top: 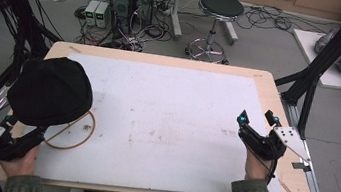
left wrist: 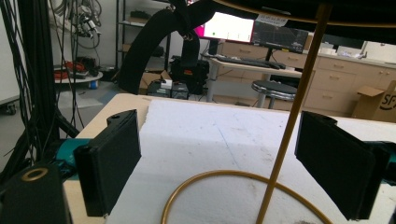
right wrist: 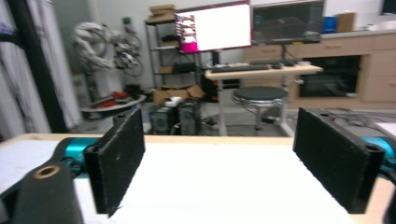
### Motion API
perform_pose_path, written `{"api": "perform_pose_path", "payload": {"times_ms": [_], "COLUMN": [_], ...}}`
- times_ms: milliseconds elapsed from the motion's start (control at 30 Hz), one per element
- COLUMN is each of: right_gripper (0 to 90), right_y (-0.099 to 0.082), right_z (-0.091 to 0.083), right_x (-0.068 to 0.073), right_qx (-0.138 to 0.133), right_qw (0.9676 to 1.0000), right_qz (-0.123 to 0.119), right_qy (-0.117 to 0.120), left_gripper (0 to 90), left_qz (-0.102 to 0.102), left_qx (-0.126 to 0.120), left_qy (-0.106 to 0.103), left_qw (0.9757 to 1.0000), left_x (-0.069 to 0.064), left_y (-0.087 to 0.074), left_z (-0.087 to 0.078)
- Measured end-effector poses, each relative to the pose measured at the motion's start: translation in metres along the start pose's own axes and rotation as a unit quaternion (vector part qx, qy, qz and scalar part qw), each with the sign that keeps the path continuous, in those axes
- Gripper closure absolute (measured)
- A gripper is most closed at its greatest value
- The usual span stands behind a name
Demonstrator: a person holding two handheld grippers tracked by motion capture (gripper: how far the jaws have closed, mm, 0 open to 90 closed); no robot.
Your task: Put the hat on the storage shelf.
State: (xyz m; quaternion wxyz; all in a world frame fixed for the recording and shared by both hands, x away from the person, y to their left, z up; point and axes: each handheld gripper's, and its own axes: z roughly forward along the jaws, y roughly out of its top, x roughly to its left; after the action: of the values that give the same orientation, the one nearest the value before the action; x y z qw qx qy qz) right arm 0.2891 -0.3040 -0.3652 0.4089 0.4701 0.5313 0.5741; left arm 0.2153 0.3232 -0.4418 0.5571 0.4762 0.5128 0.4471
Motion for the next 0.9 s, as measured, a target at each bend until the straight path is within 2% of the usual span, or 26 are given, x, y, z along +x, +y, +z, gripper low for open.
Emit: {"api": "perform_pose_path", "payload": {"times_ms": [233, 433, 500, 667, 900], "right_gripper": [12.4, 12.3, 12.1, 12.1, 12.1], "right_y": [-0.021, -0.044, -0.048, -0.060, -0.062], "right_z": [-0.002, -0.002, 0.001, 0.004, 0.003], "right_x": [-0.012, -0.019, -0.020, -0.022, -0.021], "right_qx": [0.016, 0.046, 0.061, 0.072, 0.069], "right_qw": [0.9994, 0.9970, 0.9953, 0.9945, 0.9948], "right_qz": [0.001, -0.012, -0.014, -0.011, -0.014], "right_qy": [-0.031, -0.061, -0.075, -0.075, -0.073], "left_gripper": [14.5, 14.5, 14.5, 14.5, 14.5], "left_qz": [0.000, -0.002, -0.002, 0.000, 0.004], "left_qx": [0.000, -0.003, -0.002, -0.001, 0.002], "left_qy": [0.000, 0.005, 0.006, 0.003, -0.001], "left_qw": [1.0000, 1.0000, 1.0000, 1.0000, 1.0000], "left_x": [0.001, 0.004, 0.004, 0.003, 0.002], "left_y": [0.000, 0.001, 0.001, 0.001, 0.001], "left_z": [-0.001, -0.003, -0.003, -0.001, 0.000]}}
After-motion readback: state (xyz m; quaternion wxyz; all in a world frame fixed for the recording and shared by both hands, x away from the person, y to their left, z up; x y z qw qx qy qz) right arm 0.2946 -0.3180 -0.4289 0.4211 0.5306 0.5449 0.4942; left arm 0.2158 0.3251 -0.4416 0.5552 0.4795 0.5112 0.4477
